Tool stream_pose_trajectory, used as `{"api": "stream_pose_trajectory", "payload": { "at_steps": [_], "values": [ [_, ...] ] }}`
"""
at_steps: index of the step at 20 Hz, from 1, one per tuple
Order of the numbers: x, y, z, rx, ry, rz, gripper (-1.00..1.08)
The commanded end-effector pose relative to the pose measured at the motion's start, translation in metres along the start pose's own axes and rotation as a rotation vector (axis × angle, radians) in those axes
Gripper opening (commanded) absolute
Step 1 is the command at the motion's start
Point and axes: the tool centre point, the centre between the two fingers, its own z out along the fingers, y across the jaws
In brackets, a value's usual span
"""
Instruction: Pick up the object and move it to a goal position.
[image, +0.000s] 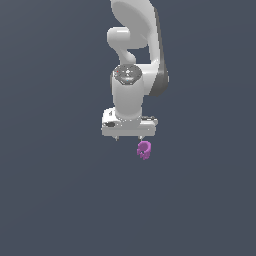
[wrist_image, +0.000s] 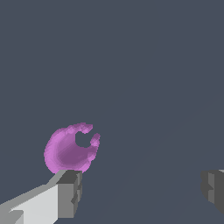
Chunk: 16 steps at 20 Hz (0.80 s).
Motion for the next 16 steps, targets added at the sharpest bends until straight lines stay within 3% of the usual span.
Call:
{"api": "stream_pose_trajectory", "payload": {
  "at_steps": [1, 10, 16],
  "values": [
    [0.000, 0.000, 0.000, 0.000, 0.000, 0.000, 1.00],
    [-0.010, -0.005, 0.013, 0.027, -0.039, -0.005, 1.00],
    [-0.010, -0.006, 0.013, 0.027, -0.039, -0.004, 1.00]
  ]
}}
